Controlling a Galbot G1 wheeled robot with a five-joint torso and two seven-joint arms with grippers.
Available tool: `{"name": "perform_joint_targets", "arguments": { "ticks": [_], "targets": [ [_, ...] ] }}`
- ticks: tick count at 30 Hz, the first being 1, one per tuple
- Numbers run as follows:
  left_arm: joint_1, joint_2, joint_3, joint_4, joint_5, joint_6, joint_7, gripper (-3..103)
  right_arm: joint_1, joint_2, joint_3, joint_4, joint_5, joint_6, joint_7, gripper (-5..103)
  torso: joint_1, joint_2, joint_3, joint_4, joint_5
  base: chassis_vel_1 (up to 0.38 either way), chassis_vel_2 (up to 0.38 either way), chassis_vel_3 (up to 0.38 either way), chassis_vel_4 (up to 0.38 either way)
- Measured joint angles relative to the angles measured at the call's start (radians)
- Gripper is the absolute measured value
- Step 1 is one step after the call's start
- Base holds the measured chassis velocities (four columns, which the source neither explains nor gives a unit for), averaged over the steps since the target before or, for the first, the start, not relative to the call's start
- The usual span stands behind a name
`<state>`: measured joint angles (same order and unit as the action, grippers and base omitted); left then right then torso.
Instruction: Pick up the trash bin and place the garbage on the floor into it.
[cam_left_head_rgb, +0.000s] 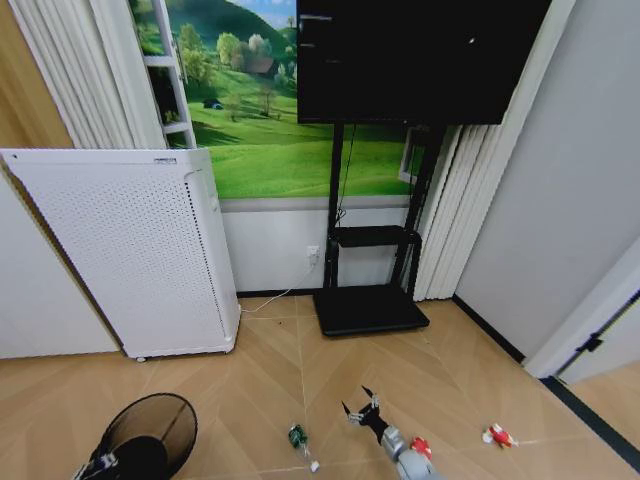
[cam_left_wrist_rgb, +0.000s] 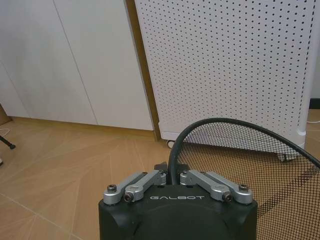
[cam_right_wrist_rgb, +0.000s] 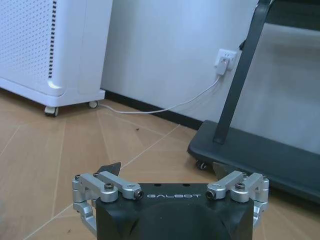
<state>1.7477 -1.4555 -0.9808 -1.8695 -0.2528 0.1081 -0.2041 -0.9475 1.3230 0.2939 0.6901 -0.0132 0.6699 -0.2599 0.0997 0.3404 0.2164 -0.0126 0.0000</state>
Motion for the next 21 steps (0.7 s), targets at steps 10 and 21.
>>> {"name": "perform_joint_targets", "arguments": {
  "ticks": [10, 21],
  "targets": [
    [0.001, 0.004, 0.000, -0.006, -0.002, 0.000, 0.000, 6, 0.007, -0.017, 0.017, 0.025, 0.022, -0.002, 0.000, 100, 0.000, 0.000, 0.000, -0.0001, 0.0000, 0.000, 0.000, 0.000, 0.000],
    [0.004, 0.002, 0.006, -0.007, 0.000, -0.006, 0.002, 6, -0.022, -0.025, 0.027, 0.062, 0.033, -0.008, 0.001, 100, 0.000, 0.000, 0.000, 0.0000, 0.0000, 0.094, 0.086, -0.096, -0.097]
  ]
}}
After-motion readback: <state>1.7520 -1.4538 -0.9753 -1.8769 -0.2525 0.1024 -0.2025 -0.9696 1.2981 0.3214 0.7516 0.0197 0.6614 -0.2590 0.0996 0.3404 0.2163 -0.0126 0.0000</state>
